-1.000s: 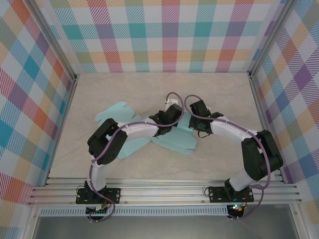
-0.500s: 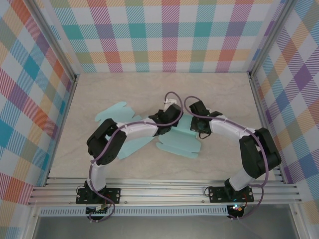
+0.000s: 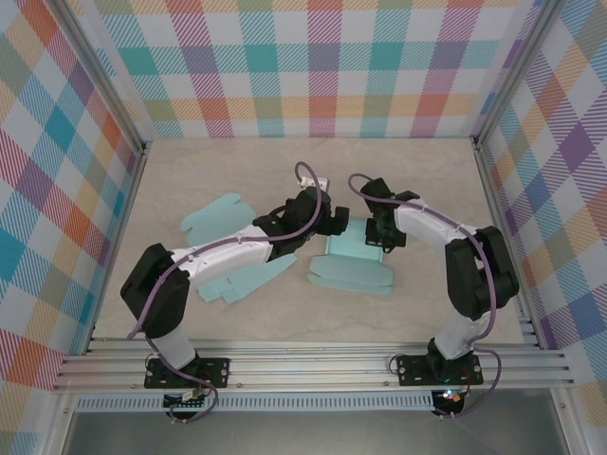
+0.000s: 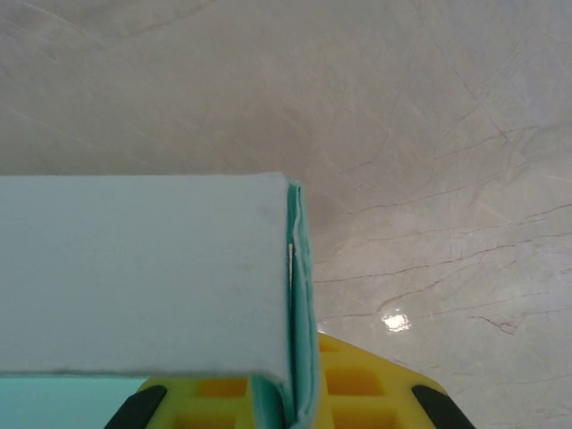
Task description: Fold the paper box
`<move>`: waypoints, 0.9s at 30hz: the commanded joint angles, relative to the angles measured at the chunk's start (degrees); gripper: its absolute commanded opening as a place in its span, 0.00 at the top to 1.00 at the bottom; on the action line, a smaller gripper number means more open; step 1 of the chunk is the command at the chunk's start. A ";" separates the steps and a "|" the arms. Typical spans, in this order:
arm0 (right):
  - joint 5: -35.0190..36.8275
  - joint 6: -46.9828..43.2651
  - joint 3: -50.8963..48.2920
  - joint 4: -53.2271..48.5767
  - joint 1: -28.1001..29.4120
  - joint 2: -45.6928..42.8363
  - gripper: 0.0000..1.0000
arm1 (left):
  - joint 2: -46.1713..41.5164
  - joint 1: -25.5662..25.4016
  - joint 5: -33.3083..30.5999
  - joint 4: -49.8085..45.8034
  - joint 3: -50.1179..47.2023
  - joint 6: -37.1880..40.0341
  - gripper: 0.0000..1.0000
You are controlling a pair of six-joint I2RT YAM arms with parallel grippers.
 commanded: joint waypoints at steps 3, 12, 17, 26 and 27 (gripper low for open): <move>-3.70 -5.74 3.38 -7.84 -2.06 3.77 1.00 | -1.67 1.41 -1.65 -5.62 0.37 -0.22 0.00; -4.80 -9.17 8.34 -11.32 -3.20 10.32 1.00 | -2.95 3.50 -2.54 -6.74 -0.75 -0.55 0.00; -4.59 -9.88 10.89 -12.20 -3.20 12.74 1.00 | -3.70 3.75 -3.20 -6.98 -1.30 -0.55 0.00; 1.43 -10.34 14.66 -14.68 -3.17 17.20 1.00 | -5.79 4.36 -4.88 -7.53 -2.32 -0.30 0.00; 1.92 -10.43 15.01 -14.68 -3.16 17.67 1.00 | -5.91 4.42 -5.00 -7.78 -2.27 -0.28 0.00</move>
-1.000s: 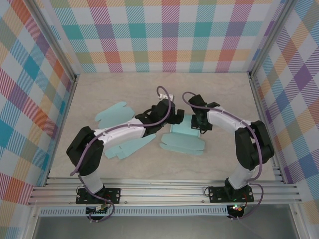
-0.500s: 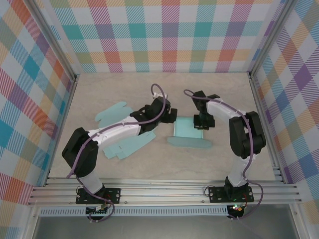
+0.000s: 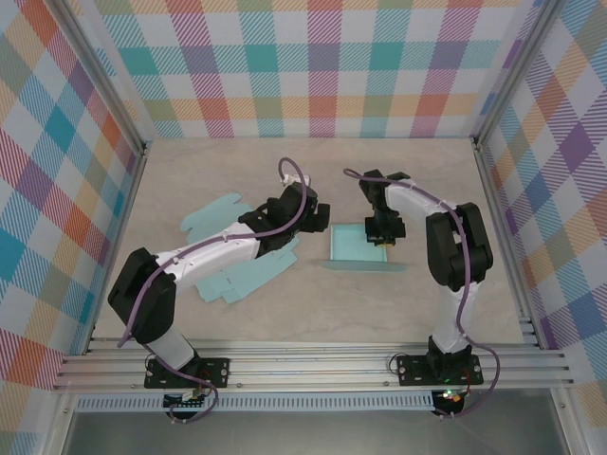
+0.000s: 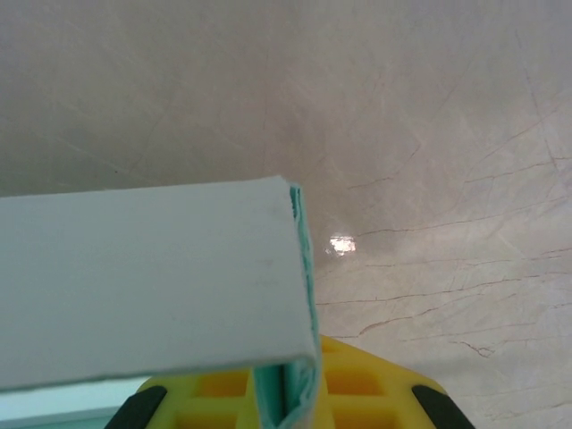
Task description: Fold the paper box
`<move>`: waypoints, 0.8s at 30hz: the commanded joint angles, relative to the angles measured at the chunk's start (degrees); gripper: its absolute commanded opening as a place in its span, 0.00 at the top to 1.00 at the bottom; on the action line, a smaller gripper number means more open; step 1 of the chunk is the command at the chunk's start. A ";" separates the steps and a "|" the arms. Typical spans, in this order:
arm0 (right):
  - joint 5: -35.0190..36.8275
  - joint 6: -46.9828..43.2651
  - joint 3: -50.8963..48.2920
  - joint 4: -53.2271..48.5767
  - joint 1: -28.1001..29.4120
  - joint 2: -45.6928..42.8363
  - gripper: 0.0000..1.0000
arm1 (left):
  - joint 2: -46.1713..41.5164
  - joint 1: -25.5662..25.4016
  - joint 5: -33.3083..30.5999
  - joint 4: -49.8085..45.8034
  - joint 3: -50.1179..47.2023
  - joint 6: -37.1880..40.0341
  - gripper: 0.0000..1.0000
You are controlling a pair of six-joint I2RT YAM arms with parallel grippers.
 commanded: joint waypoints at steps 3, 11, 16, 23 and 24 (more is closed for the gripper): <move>5.74 -1.50 1.46 -0.25 -0.21 4.98 1.00 | -2.90 1.07 -2.10 -1.53 -1.01 -0.35 0.00; 6.86 -2.36 4.06 -0.03 0.03 7.90 1.00 | -4.96 1.40 -3.62 -1.96 -1.83 -0.14 0.00; 7.70 -3.16 5.60 -0.25 0.54 9.63 1.00 | -5.73 1.68 -4.22 -2.09 -2.50 -0.16 0.00; 7.33 -3.52 5.96 -0.29 1.26 9.92 1.00 | -5.43 1.89 -3.87 -2.08 -2.52 -0.28 0.00; 7.33 -3.53 5.88 -0.33 1.33 9.76 1.00 | -5.34 1.95 -3.82 -2.09 -2.52 -0.37 0.00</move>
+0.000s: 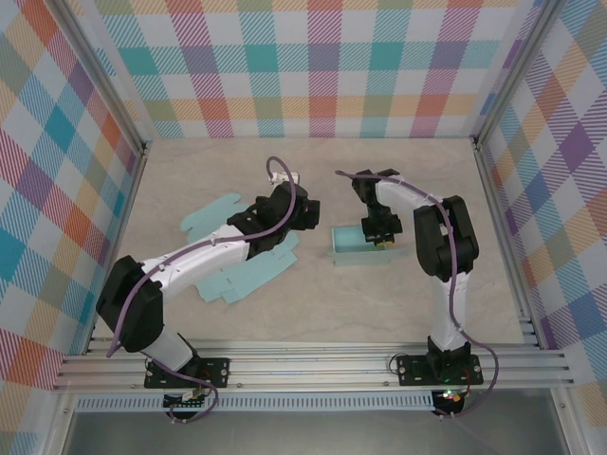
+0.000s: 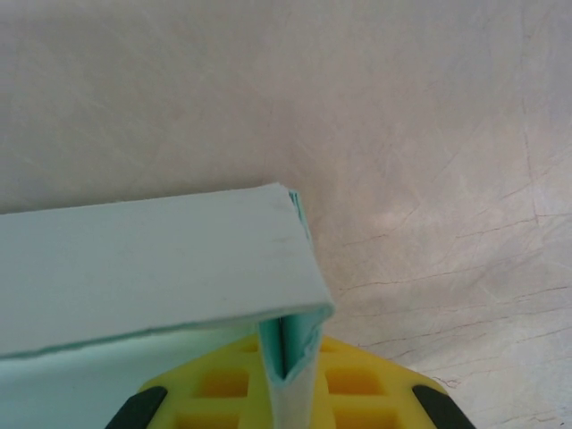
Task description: Fold the paper box
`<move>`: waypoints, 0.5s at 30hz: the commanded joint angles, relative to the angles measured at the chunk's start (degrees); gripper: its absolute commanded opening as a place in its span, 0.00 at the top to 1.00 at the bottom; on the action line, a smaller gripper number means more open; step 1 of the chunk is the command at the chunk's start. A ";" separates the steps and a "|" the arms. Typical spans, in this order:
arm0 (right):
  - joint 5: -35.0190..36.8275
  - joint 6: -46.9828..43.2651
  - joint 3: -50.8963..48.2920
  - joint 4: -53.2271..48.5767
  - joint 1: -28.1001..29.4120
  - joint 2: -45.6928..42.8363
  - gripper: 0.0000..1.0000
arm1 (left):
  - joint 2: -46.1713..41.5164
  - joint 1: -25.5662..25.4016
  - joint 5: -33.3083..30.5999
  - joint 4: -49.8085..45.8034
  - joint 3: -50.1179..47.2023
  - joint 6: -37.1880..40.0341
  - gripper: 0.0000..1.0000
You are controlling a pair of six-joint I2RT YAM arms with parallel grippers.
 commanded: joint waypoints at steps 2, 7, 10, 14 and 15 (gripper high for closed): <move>2.39 -0.58 -0.53 3.78 0.30 2.57 1.00 | -1.11 0.74 -0.71 -0.79 -0.57 -0.45 0.00; 2.43 -0.85 -0.53 3.63 0.54 1.76 1.00 | -1.03 0.73 -0.20 -0.13 -0.86 -0.85 0.00; 2.43 -0.97 -0.27 3.51 0.72 1.90 1.00 | -1.18 0.73 -0.12 -0.19 -0.83 -0.85 0.00; 2.59 -1.17 0.08 3.70 0.90 2.78 1.00 | -1.73 0.73 -0.30 -0.26 -1.17 -0.85 0.00; 2.87 -1.17 0.25 3.67 0.98 3.06 1.00 | -1.84 0.73 -0.37 -0.22 -1.27 -0.79 0.00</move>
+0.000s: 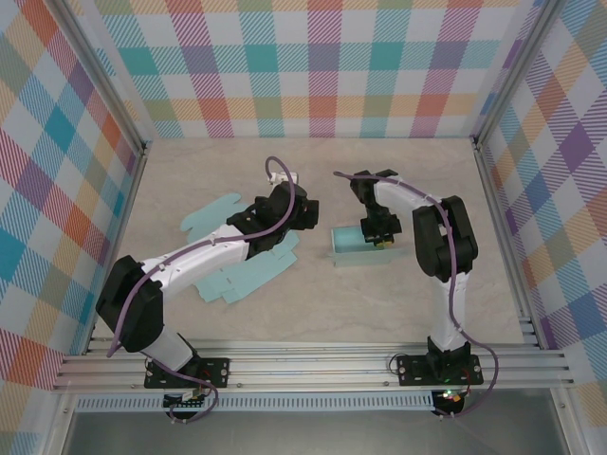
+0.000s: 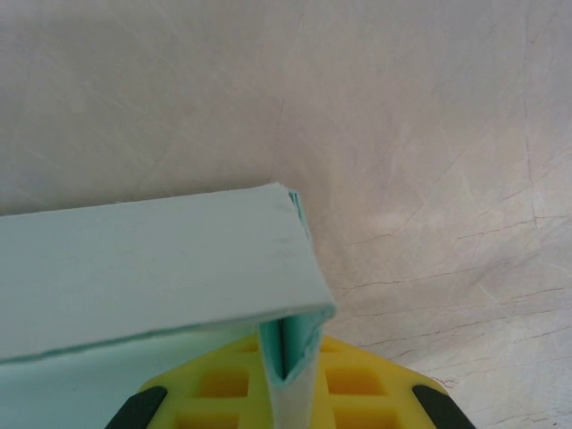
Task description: Fold the paper box
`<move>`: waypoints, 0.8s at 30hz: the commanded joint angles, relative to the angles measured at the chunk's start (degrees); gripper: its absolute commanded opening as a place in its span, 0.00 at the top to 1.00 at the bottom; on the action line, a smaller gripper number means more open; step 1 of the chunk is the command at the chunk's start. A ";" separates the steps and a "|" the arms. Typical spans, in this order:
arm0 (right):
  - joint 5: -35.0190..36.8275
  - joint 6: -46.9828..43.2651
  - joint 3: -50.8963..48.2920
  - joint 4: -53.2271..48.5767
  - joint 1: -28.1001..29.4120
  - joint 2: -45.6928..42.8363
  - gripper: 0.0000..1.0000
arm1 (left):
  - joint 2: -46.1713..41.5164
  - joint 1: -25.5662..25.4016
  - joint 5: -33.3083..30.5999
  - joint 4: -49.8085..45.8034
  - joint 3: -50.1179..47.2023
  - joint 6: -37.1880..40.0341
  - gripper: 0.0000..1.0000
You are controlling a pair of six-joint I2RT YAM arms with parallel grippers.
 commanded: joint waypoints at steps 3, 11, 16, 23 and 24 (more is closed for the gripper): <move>2.54 -0.84 0.89 3.66 0.50 4.07 1.00 | -2.24 0.49 -0.86 -0.60 -1.23 -0.66 0.00; 3.25 -1.96 3.65 3.20 0.68 6.62 1.00 | -2.94 0.46 -1.98 -1.18 -1.66 -0.43 0.00; 3.73 -2.94 5.21 3.09 0.81 7.84 1.00 | -3.03 0.63 -3.05 -1.58 -1.51 -0.24 0.00; 3.91 -3.78 6.94 2.28 1.17 8.97 1.00 | -2.81 1.25 -2.80 -1.83 -0.80 0.01 0.00; 3.91 -3.81 7.04 2.28 1.21 8.95 1.00 | -2.77 1.38 -2.81 -1.86 -0.79 0.02 0.00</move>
